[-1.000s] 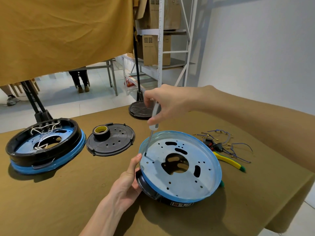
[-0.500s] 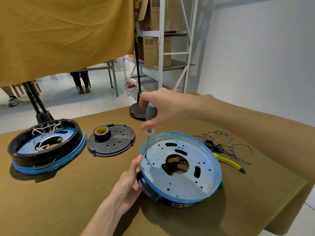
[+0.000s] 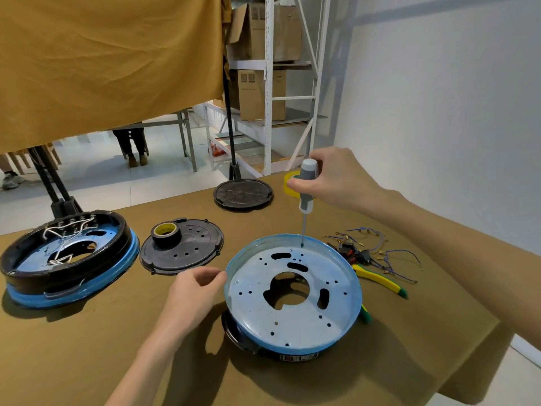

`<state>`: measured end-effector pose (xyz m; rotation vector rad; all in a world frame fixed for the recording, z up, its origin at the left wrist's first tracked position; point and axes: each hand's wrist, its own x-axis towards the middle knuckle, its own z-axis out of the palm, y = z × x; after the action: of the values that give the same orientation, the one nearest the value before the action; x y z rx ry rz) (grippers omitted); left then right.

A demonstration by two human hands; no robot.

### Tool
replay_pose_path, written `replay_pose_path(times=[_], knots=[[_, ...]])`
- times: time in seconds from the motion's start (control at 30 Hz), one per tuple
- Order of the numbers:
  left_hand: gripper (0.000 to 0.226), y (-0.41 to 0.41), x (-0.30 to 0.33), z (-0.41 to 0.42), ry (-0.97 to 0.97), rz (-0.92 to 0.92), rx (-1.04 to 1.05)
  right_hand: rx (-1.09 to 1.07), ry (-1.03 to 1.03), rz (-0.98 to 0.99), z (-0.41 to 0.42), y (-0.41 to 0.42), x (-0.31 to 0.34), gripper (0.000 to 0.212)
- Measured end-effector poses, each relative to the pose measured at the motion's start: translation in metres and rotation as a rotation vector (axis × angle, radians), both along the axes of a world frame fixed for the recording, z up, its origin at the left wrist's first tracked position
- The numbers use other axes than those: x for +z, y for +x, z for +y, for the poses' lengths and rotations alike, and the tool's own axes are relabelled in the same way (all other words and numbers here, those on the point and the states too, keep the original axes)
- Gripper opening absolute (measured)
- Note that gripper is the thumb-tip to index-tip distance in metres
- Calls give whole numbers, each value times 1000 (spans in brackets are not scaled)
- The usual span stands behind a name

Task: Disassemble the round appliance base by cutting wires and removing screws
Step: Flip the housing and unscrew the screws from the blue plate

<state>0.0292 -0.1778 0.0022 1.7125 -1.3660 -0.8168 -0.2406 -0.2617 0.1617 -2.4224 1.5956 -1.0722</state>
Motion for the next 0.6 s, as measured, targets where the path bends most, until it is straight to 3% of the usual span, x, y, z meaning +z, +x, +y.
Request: replay_pose_path(times=[0.1, 0.2, 0.3, 0.43, 0.5, 0.6], knots=[[15, -10, 2, -12, -69, 51, -106, -44, -31, -60, -2, -3, -20, 39], [34, -21, 6, -18, 8, 113, -204, -66, -53, -67, -2, -1, -36, 36], [45, -17, 7, -16, 33, -19, -241, -73, -68, -96, -2, -3, -45, 39], [35, 1, 13, -9, 139, -284, -230, -42, -65, -173, 0, -3, -52, 38], [44, -2, 16, -11, 79, -373, -231, -13, -57, -201, 2, 2, -57, 41], [39, -25, 22, -18, -133, -216, -321, 35, -39, -222, 6, 13, -64, 44]])
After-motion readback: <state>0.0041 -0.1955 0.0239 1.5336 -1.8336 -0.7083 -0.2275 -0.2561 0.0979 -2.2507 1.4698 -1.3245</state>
